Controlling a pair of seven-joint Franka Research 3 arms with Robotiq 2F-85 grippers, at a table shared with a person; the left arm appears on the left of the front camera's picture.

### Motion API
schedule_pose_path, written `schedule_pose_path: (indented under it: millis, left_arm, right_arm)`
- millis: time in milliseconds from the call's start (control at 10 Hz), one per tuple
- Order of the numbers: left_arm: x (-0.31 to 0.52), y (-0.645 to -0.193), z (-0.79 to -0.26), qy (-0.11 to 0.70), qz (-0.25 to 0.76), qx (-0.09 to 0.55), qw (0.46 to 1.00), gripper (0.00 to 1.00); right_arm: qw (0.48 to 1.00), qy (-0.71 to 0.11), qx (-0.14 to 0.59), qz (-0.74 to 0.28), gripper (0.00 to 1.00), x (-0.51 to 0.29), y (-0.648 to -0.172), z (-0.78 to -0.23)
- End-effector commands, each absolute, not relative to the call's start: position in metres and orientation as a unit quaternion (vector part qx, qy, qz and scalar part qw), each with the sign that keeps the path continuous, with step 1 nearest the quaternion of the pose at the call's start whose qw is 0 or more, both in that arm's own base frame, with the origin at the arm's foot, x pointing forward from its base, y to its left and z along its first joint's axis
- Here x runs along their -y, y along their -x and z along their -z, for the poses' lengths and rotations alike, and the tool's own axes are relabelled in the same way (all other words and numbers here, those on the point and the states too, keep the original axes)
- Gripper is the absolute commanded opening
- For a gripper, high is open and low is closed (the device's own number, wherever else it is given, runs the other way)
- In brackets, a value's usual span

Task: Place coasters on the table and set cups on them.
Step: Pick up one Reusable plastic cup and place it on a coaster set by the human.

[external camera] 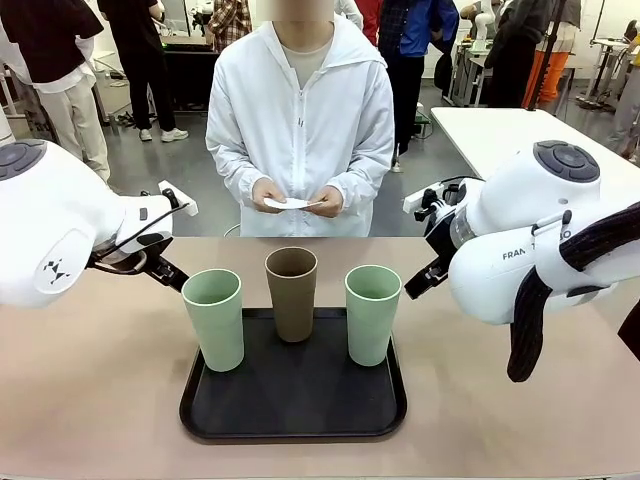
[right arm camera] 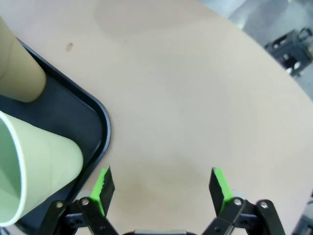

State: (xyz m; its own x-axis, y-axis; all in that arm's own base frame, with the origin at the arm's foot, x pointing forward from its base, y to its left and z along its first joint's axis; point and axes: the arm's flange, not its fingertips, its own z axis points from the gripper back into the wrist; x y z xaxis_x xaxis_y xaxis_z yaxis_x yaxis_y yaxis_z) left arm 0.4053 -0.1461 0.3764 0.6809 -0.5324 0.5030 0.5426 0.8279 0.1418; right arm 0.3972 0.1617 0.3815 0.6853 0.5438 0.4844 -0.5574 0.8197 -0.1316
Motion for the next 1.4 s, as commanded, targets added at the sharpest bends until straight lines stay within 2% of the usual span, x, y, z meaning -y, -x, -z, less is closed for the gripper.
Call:
schedule_pose_path:
  millis: [0, 200, 300, 500, 700, 800, 900, 1100, 1200, 1300]
  left_arm:
    - [0.138, -0.398, -0.414, -0.016, 0.299, 0.275, 0.914, 1.00]
    - [0.136, -0.372, -0.451, -0.033, 0.288, 0.246, 0.925, 1.00]
    - [0.134, -0.347, -0.468, -0.008, 0.289, 0.213, 0.933, 1.00]
    - [0.134, -0.300, -0.489, 0.026, 0.290, 0.157, 0.944, 1.00]
    - [0.127, -0.266, -0.488, 0.044, 0.283, 0.137, 0.948, 1.00]
    - [0.125, -0.269, -0.485, 0.032, 0.258, 0.147, 0.954, 1.00]
    - [0.135, -0.291, -0.500, 0.035, 0.309, 0.141, 0.940, 1.00]
    - [0.135, -0.291, -0.500, 0.035, 0.309, 0.141, 0.940, 1.00]
    - [0.131, -0.284, -0.506, 0.038, 0.303, 0.139, 0.942, 1.00]
    - [0.119, -0.294, -0.502, 0.136, 0.306, 0.148, 0.930, 1.00]
  right_arm:
    - [0.934, 0.011, 0.249, -0.256, 1.00, -0.159, -0.383, -0.425]
    - [0.939, 0.029, 0.250, -0.234, 1.00, -0.149, -0.344, -0.474]
    - [0.947, 0.029, 0.223, -0.230, 1.00, -0.144, -0.317, -0.491]
    - [0.951, 0.032, 0.178, -0.250, 1.00, -0.148, -0.259, -0.503]
    - [0.955, 0.029, 0.154, -0.251, 1.00, -0.142, -0.227, -0.483]
    - [0.956, 0.038, 0.159, -0.245, 1.00, -0.139, -0.236, -0.470]
    - [0.951, 0.045, 0.163, -0.259, 1.00, -0.153, -0.254, -0.522]
    - [0.952, 0.045, 0.155, -0.260, 1.00, -0.154, -0.249, -0.522]
    - [0.960, -0.053, 0.158, -0.227, 1.00, -0.131, -0.270, -0.507]
    - [0.958, -0.154, 0.152, -0.190, 1.00, -0.105, -0.285, -0.501]
